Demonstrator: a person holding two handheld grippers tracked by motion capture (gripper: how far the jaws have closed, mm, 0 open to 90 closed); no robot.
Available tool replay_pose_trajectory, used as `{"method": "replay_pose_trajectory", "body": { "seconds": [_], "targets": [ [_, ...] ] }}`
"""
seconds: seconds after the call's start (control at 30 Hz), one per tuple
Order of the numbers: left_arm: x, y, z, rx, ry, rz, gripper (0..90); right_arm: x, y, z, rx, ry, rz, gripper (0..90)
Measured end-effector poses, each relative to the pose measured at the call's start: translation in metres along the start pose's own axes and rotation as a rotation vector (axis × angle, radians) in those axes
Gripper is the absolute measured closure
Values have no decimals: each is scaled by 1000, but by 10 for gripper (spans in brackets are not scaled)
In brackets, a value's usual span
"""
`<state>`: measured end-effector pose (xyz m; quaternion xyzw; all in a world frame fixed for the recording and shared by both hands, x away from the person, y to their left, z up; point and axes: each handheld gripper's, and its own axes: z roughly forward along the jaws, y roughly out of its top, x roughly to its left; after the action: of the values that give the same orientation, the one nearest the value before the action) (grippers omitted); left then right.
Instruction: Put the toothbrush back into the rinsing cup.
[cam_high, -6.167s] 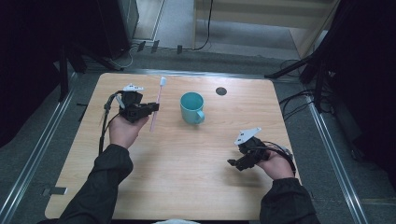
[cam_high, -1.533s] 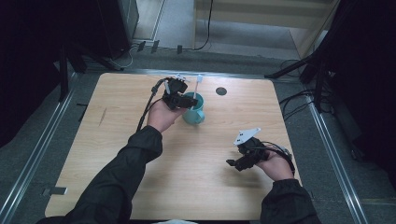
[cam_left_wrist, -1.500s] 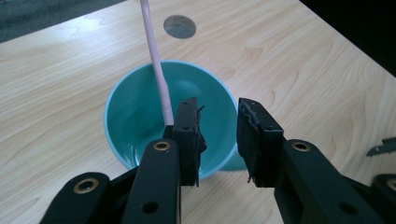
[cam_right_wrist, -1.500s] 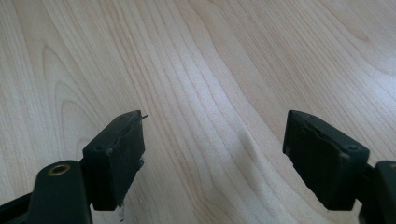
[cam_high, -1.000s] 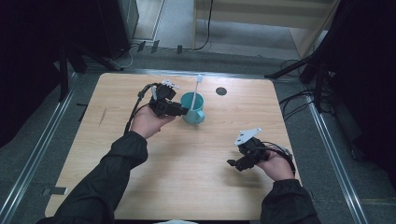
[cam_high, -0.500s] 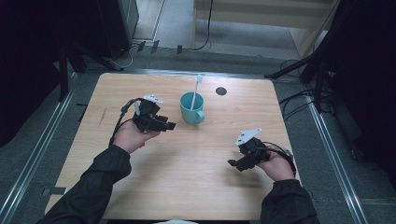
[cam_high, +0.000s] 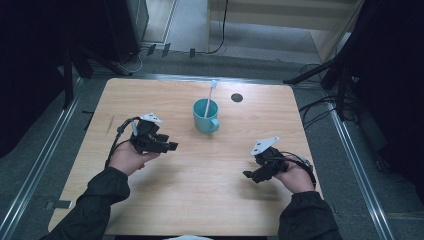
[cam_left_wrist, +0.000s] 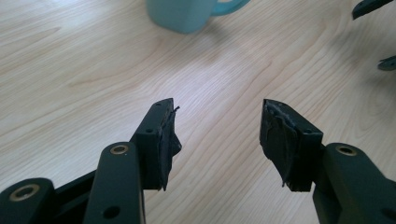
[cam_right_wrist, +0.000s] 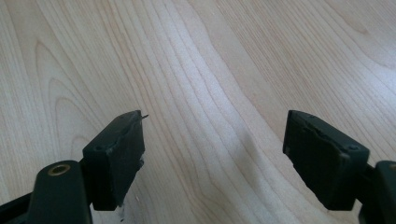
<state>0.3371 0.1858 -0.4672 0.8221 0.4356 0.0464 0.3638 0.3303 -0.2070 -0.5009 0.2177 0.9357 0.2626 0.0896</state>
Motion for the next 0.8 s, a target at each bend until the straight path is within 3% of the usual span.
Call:
{"method": "replay_pose_trajectory", "body": {
  "seconds": [0.17,0.47,0.8],
  "targets": [
    [6,-13,-5,0,37,-19,451,-1,4,1,-3,3,-13,207],
    [16,-34,-19,-14,51,-64,439,-1,14,6,0,13,-34,207],
    [25,-45,-20,-1,62,-112,423,-2,20,11,9,26,-54,207]
  ]
}}
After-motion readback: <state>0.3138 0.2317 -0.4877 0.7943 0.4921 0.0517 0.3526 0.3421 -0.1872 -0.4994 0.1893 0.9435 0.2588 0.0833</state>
